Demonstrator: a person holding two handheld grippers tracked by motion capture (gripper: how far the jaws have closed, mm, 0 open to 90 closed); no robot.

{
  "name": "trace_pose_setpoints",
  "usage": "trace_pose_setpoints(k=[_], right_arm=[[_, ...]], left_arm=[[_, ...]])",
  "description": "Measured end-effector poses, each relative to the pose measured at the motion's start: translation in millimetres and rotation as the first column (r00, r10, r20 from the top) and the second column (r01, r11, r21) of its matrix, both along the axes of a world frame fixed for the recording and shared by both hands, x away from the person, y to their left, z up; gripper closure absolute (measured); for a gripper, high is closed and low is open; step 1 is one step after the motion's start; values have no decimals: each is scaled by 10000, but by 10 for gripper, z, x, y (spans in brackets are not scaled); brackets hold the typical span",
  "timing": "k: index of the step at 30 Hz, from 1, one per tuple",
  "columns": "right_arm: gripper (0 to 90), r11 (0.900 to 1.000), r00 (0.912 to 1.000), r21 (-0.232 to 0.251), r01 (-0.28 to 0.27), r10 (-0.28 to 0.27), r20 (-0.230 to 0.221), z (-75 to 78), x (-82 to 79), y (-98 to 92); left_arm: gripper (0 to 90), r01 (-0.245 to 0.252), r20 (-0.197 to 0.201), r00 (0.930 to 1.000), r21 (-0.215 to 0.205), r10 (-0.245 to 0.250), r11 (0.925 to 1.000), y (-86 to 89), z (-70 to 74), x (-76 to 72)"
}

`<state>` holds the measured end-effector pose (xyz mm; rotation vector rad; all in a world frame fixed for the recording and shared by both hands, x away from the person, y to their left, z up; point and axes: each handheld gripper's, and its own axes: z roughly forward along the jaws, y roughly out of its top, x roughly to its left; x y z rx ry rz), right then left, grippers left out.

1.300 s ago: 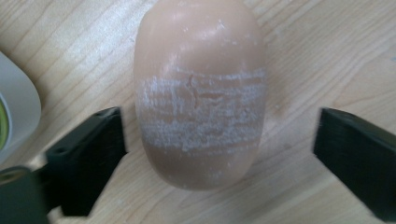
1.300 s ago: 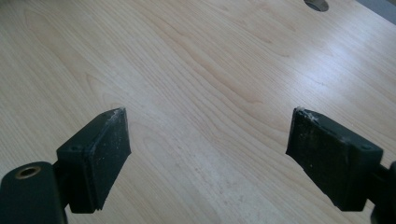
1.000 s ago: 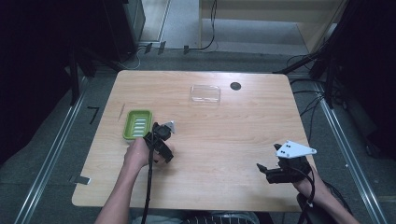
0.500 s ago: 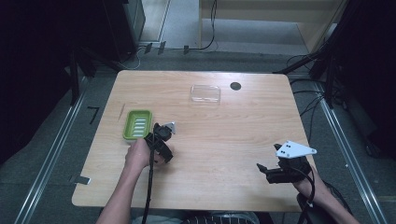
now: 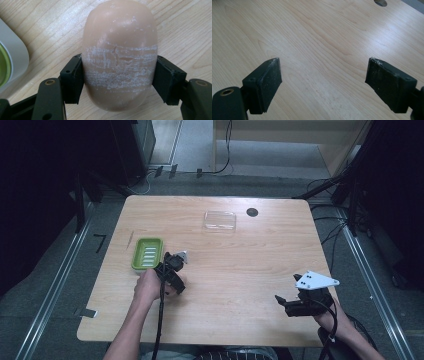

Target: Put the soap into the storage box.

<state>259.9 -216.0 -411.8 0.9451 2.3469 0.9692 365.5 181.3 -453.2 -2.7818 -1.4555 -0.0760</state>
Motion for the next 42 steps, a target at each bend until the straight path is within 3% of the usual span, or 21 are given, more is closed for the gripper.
trace_pose_setpoints(k=[13, 42], right_arm=[[134, 10000, 10000, 9, 7, -7, -29, 0, 0, -1], [134, 10000, 10000, 27, 17, -17, -46, -2, 8, 3]], left_arm=[[334, 162, -21, 9999, -18, -162, 9999, -32, 23, -8], [334, 188, 276, 9995, -205, -182, 9996, 74, 323, 2]])
